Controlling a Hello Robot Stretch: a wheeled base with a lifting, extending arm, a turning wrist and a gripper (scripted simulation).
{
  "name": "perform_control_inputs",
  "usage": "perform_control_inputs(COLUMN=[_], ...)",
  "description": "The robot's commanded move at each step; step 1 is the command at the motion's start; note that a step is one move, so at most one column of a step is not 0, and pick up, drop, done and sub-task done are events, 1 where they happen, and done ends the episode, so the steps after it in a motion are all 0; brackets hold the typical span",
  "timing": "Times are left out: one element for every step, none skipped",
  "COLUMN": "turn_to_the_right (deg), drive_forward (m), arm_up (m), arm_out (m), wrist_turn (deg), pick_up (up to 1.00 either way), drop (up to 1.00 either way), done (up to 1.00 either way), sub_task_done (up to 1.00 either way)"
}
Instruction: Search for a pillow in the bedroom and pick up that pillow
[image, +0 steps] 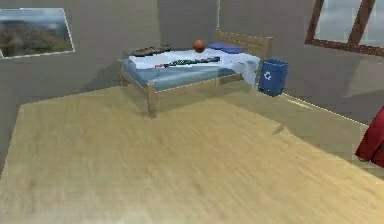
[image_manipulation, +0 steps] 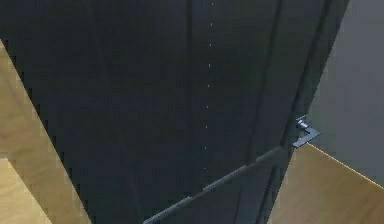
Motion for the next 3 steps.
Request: perform_control_inputs(turn_to_the_right=[0.0, 15.0, 0.0], drive_forward=[0.45, 0.0, 1.0], arm_up=[0.0, 0.0, 0.0], arm_out=[0.0, 0.0, 0.0], wrist_turn=[0.0, 0.0, 0.0], pick_up=[0.0, 0.0, 0.0], drop=[0.0, 0.0, 0.0], done=[0.0, 0.0, 0.0], sub_task_done=[0.0, 0.0, 0.0])
